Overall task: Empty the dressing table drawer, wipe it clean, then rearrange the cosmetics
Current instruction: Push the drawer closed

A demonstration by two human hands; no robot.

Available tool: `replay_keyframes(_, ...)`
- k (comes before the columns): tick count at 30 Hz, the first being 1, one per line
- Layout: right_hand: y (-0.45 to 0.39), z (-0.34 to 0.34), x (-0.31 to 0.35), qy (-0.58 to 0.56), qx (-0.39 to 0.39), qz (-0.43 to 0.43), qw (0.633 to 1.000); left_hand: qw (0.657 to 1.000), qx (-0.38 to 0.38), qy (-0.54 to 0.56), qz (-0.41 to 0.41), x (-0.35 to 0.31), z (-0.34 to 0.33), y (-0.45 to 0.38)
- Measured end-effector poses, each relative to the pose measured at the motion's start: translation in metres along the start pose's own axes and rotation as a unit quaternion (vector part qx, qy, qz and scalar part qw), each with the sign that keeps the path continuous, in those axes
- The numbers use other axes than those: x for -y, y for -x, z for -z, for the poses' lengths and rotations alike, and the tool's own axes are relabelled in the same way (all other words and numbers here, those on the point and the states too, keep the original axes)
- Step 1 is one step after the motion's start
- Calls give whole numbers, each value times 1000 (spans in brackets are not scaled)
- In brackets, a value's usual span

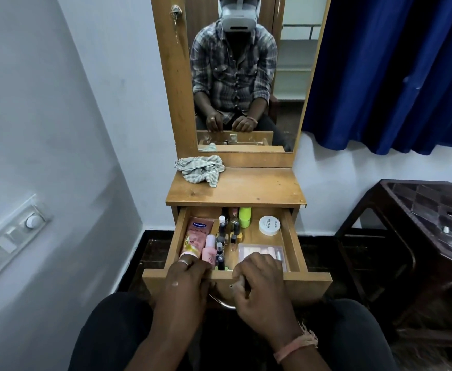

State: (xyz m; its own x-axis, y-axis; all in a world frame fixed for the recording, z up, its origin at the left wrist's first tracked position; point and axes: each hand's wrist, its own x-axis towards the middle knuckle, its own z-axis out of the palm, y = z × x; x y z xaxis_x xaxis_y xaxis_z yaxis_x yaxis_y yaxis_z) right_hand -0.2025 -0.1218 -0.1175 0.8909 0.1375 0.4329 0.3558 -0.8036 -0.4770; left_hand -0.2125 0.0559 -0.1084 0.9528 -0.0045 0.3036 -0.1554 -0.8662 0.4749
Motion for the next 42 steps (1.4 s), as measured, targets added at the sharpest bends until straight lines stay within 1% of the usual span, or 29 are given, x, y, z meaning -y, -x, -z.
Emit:
replay_keyframes(2,-2,-6,-3,5,-21,-6,1000,1000,-17,24,-6,4,-7,-2)
replay_keyframes(6,3,-14,-2,5,-77,-31,997,994,-88,51,-50,11,-20,1)
replay_keyframes(8,5,-15,3,0,-78,-39,996,991,-116,30,-55,10,-24,6)
replay_keyframes(9,7,-15,5,-13,-69,-49,996,991,-117,25,-55,9,-26,10)
replay_keyframes(10,9,-15,6,-31,-58,-67,996,992,-107,29,-62,8,-29,14)
replay_keyframes(12,14,-17,7,-51,-44,-100,993,994,-60,52,-78,6,-40,21)
replay_keyframes(15,17,-18,7,-32,-47,-107,993,994,3,83,-67,5,-55,27)
replay_keyframes(19,18,-26,5,1,-4,-113,994,996,37,67,-42,12,-67,23)
replay_keyframes(22,17,-34,-3,26,11,-107,994,996,28,83,-20,13,-70,19)
replay_keyframes(24,15,-37,-7,6,24,-120,992,994,28,102,-18,11,-70,17)
replay_keyframes(26,15,-39,-12,-13,55,-129,990,992,28,120,-16,10,-69,16)
replay_keyframes(29,15,-42,-20,-26,81,-125,988,990,30,134,-15,11,-67,13)
replay_keyframes(33,8,-47,-27,-31,74,-120,990,990,30,138,-4,14,-72,4)
replay_keyframes(38,-5,-55,-30,-24,56,-127,990,991,4,131,-23,24,-84,-13)
replay_keyframes(42,-17,-60,-36,-47,30,-130,990,993,-19,117,-28,27,-94,-31)
